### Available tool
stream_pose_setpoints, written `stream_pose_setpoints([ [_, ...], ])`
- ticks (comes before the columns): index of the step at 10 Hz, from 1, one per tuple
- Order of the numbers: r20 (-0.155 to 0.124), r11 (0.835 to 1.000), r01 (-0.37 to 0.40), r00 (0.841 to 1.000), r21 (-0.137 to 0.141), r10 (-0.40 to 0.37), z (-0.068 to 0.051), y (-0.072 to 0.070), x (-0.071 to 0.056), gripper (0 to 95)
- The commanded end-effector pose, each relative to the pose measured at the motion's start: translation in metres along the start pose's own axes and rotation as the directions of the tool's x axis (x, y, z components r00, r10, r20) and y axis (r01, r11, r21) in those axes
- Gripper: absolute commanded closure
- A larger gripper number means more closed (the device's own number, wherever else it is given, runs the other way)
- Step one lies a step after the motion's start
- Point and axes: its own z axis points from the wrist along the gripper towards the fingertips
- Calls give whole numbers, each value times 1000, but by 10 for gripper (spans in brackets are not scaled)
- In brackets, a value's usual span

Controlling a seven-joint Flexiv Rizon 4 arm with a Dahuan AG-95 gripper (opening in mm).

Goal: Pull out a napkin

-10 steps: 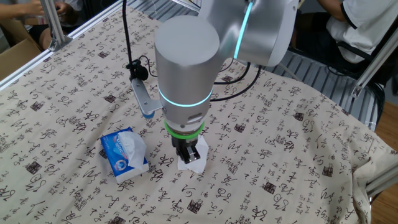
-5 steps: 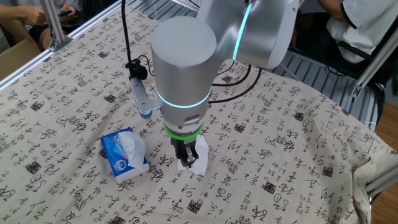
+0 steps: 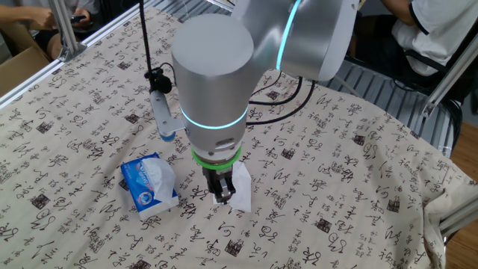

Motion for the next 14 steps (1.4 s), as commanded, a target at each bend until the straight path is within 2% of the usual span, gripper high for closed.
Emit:
stream_pose_setpoints([
  [1, 28, 1000, 9, 1000, 10, -9, -8, -3, 2, 570],
  [2, 29, 1000, 8, 1000, 9, -8, -15, -4, 2, 570],
  [3, 37, 1000, 7, 999, -12, -6, -25, -8, 4, 570],
  [4, 43, 1000, 7, 999, -26, -6, -31, -11, 5, 760],
  [6, 48, 999, 18, 999, -31, -16, -46, -20, 5, 760],
  [8, 48, 998, 44, 998, -33, -42, -60, -34, -4, 760],
  [10, 50, 997, 73, 996, -30, -71, -69, -47, -15, 760],
  [11, 53, 996, 88, 995, -21, -87, -71, -51, -19, 950],
  [14, 61, 990, 138, 989, -13, -136, -75, -67, -36, 950],
])
